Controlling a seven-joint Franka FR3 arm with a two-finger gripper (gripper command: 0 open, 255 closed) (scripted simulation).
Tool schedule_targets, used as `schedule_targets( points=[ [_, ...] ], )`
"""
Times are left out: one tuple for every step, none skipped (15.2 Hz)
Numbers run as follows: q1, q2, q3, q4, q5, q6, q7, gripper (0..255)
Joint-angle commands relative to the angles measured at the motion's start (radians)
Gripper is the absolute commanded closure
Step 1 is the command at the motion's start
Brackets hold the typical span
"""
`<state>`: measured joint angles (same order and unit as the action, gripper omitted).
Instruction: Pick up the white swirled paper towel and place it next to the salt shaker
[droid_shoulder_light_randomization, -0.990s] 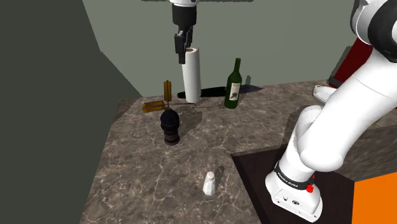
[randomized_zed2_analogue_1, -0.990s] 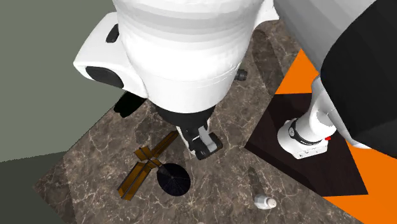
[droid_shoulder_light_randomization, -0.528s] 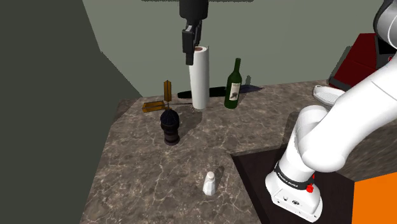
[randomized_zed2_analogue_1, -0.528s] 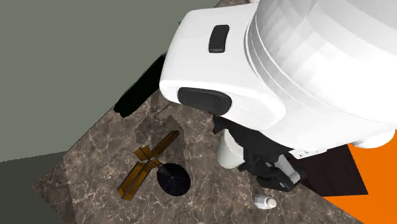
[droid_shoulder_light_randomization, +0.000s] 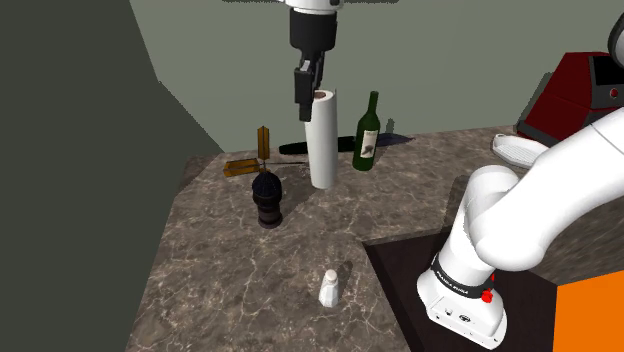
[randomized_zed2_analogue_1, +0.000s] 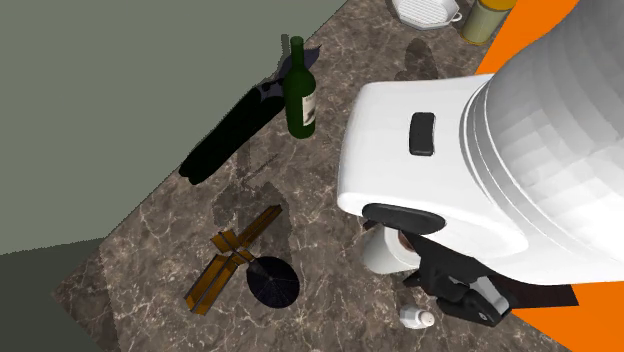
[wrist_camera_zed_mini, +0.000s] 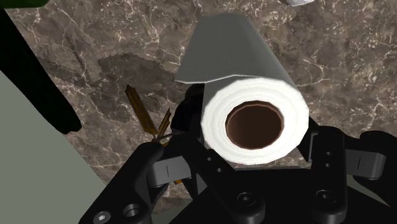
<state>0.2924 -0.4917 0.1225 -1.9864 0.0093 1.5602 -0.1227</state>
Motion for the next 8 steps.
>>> schedule_targets(
  points=[
    [0.001,-0.010,0.000,-0.037,0.001,0.027,0.000,255],
    [0.001,-0.014,0.000,-0.054,0.002,0.040,0.001,255],
    [0.002,-0.017,0.001,-0.070,0.002,0.053,0.001,255],
    [0.002,-0.021,0.001,-0.087,0.003,0.066,0.001,255],
    [0.002,-0.024,0.001,-0.103,0.003,0.079,0.001,255],
    [0.003,-0.028,0.001,-0.120,0.004,0.092,0.001,255],
    [0.003,-0.031,0.002,-0.136,0.004,0.105,0.002,255],
    [0.004,-0.033,0.002,-0.151,0.004,0.118,0.002,255]
  ],
)
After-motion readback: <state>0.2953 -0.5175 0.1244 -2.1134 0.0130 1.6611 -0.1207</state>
